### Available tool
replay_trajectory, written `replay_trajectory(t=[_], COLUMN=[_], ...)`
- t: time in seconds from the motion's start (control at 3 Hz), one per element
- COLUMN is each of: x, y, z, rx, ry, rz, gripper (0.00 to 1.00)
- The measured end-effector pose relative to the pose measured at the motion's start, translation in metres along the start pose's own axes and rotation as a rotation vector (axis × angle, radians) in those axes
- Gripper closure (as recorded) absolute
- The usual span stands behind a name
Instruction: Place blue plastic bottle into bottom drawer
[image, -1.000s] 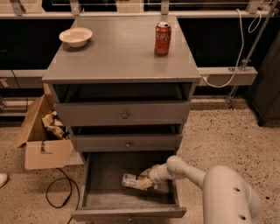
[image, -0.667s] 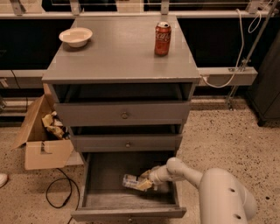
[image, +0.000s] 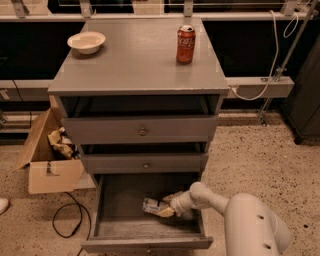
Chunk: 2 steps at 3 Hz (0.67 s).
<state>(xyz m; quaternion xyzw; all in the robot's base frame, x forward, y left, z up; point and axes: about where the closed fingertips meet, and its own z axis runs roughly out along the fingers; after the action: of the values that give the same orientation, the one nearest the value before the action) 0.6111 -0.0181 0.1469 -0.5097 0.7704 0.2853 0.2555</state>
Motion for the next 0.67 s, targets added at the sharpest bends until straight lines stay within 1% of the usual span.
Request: replay_trajectory(t=[0.33, 0.67], x=[-0.015, -0.030], y=[0.003, 0.010], z=[-0.032, -0.083], rx=[-0.009, -0.040], ry=[-0.056, -0.147], rz=[-0.039, -0.105], gripper=[0.00, 0.00])
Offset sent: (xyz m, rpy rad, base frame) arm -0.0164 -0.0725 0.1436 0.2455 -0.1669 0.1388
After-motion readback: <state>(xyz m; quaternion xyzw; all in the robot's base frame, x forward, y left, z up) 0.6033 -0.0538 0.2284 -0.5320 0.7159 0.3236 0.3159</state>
